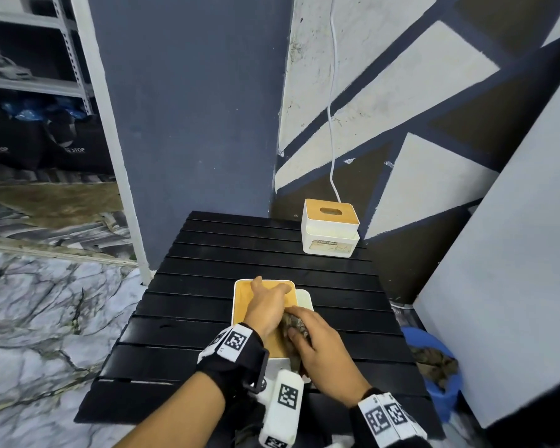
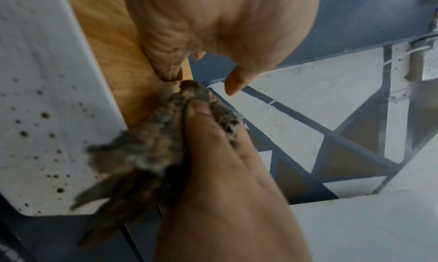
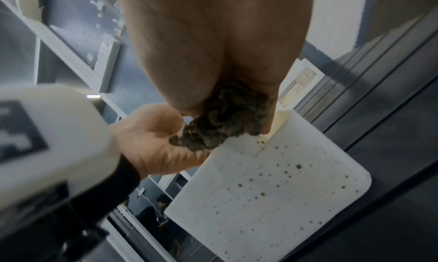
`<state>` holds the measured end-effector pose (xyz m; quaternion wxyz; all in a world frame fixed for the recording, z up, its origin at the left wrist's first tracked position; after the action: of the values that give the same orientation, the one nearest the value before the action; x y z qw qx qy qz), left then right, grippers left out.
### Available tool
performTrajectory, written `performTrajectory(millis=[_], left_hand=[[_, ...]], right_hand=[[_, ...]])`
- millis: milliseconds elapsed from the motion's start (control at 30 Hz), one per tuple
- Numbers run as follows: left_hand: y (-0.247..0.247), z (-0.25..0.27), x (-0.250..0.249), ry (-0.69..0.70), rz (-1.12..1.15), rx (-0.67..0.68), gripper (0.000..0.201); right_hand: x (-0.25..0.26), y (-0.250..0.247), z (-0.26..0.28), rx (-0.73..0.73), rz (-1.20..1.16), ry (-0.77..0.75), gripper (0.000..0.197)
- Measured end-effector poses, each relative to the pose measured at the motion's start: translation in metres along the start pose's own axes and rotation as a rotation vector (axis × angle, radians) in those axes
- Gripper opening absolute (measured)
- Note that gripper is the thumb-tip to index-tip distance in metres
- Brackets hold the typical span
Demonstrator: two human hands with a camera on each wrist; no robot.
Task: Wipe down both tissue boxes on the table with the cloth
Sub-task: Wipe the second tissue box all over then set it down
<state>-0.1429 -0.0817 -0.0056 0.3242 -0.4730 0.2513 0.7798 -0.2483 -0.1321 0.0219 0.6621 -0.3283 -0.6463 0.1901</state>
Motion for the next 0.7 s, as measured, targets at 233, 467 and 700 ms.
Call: performTrajectory(millis=[233,467,700], left_hand=[[-0.007,0.012,-0.013,0.125,-0.107,-0.103,0.066],[-0.025,0.019,-0.025,0.297,-0.126,-0.172,0.054],[-0.045,0.025,-0.019,0.414,0.015,-0.233,0.037]], right_hand=[[-0.013,-0.029,0.003,-0.126,-0.406,0.06,0.027],[-0.011,-0.103,-0.006,-0.274,-0.284,0.074,0.031],[-0.031,-0.077,-0.005,-0.191,-0.162,0.107,0.03]])
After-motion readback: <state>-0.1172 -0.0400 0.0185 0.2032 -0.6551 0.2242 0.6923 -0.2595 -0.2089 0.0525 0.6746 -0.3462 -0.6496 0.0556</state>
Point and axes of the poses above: each hand's wrist, its own z-axis away from the middle knuckle, its own y-axis out of the palm, x = y × z, the point moved 8 cm from there along -z, towards the middle knuckle, and after that the axes turned 15 degrees about x, right-handed, at the moved point
